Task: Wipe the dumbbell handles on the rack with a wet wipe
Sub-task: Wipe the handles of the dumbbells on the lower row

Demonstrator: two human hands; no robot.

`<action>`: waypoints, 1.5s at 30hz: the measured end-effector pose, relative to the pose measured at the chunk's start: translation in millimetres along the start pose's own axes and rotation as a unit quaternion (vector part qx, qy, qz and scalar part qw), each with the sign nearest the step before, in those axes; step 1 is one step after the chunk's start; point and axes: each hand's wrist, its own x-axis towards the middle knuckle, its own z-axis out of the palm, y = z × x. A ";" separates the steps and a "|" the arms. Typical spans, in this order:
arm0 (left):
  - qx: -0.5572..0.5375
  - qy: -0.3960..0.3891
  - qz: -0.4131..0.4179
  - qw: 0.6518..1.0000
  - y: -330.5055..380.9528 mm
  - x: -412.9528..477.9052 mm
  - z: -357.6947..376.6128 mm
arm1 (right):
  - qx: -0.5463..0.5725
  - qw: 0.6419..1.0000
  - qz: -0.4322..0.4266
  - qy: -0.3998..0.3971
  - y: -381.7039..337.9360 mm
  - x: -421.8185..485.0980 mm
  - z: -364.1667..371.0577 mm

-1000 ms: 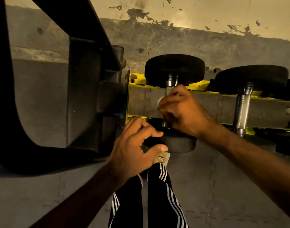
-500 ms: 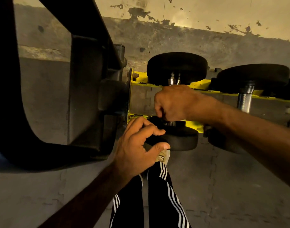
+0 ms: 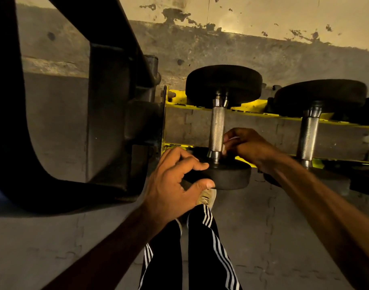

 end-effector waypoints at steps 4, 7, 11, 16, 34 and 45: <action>0.001 0.005 0.001 1.000 1.2 -0.2 0.9 | -0.018 0.992 -0.013 -0.125 0.4 18.9 4.3; 0.001 0.010 -0.003 1.000 2.7 -1.2 1.1 | -0.032 0.979 -0.027 -0.200 -11.2 18.2 6.4; -0.002 -0.002 -0.016 1.000 4.7 -0.2 -0.7 | -0.039 0.978 -0.025 -0.202 -2.4 13.9 -7.5; -0.003 -0.004 -0.017 1.000 3.2 -1.4 -0.4 | -0.058 0.990 -0.057 -0.116 -1.0 -23.7 -23.6; 0.001 -0.001 -0.028 1.000 7.8 -2.9 -1.4 | -0.792 0.570 -0.162 -0.143 -107.6 -11.4 64.2; -0.009 0.000 -0.025 1.000 4.3 -2.3 -1.5 | -0.498 0.749 -0.434 0.045 -45.1 -33.3 -1.5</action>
